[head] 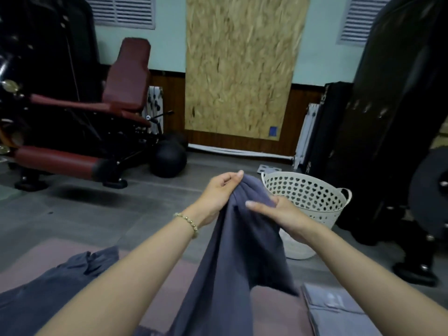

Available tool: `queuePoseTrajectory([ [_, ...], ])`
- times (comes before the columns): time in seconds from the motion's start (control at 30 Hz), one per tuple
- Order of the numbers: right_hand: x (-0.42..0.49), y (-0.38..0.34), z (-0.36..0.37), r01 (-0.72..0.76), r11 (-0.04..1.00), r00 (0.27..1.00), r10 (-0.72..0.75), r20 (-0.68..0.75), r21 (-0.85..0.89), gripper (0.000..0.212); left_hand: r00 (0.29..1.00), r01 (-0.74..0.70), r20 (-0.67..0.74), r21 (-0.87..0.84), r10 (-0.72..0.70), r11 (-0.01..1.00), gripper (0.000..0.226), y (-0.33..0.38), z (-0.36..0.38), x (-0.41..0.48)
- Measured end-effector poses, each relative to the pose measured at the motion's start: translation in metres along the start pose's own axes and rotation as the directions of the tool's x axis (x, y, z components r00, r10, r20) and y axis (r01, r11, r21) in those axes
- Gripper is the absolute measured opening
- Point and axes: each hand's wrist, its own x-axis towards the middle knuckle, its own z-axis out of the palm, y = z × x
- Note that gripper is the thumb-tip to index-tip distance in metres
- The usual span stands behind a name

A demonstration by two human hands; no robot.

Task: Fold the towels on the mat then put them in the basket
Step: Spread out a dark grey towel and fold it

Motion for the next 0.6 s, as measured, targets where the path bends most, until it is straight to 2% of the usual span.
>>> queuePoseTrajectory([
  [0.07, -0.016, 0.004, -0.011, -0.04, 0.994, 0.997, 0.046, 0.057, -0.102, 0.056, 1.0, 0.01, -0.026, -0.069, -0.012, 0.998, 0.02, 0.022, 0.007, 0.001],
  [0.13, -0.033, 0.005, -0.019, -0.02, 0.999, 0.996, 0.025, 0.089, -0.046, 0.038, 0.998, 0.014, -0.055, -0.077, -0.018, 0.997, 0.022, 0.041, 0.012, 0.005],
  [0.2, -0.046, 0.003, -0.028, 0.018, 0.998, 0.999, -0.021, 0.048, 0.06, 0.031, 0.999, -0.03, -0.041, 0.088, 0.034, 0.996, 0.022, 0.056, 0.01, 0.01],
  [0.27, -0.055, -0.008, -0.04, 0.049, 0.997, 0.997, -0.046, -0.054, 0.058, 0.03, 0.996, -0.084, 0.034, 0.372, 0.076, 0.925, 0.027, 0.064, 0.004, 0.012],
  [0.33, -0.061, -0.02, -0.051, 0.069, 0.997, 0.992, -0.07, -0.104, -0.018, 0.033, 0.996, -0.034, 0.092, 0.561, -0.021, 0.827, 0.037, 0.067, -0.001, 0.011],
  [0.37, -0.065, -0.025, -0.056, 0.067, 0.997, 0.993, -0.07, -0.096, -0.033, 0.036, 0.99, 0.022, 0.103, 0.579, -0.1, 0.815, 0.042, 0.067, -0.002, 0.008],
  [0.4, -0.07, -0.029, -0.059, 0.047, 0.998, 0.997, -0.05, -0.06, -0.047, 0.04, 0.982, 0.077, 0.102, 0.556, -0.16, 0.828, 0.044, 0.068, -0.002, 0.005],
  [0.47, -0.078, -0.032, -0.064, -0.047, 0.993, 0.997, 0.054, 0.06, -0.108, 0.046, 0.978, 0.165, 0.056, 0.39, -0.202, 0.906, 0.038, 0.07, 0.003, 0.0],
  [0.57, -0.089, -0.029, -0.066, -0.13, 0.974, 0.963, 0.169, 0.209, -0.186, 0.027, 0.98, 0.185, -0.099, 0.159, -0.171, 0.97, 0.03, 0.075, 0.004, -0.002],
  [0.6, -0.09, -0.024, -0.067, -0.133, 0.975, 0.963, 0.169, 0.211, -0.178, 0.035, 0.975, 0.173, -0.161, 0.109, -0.154, 0.979, 0.027, 0.076, 0.0, -0.002],
])
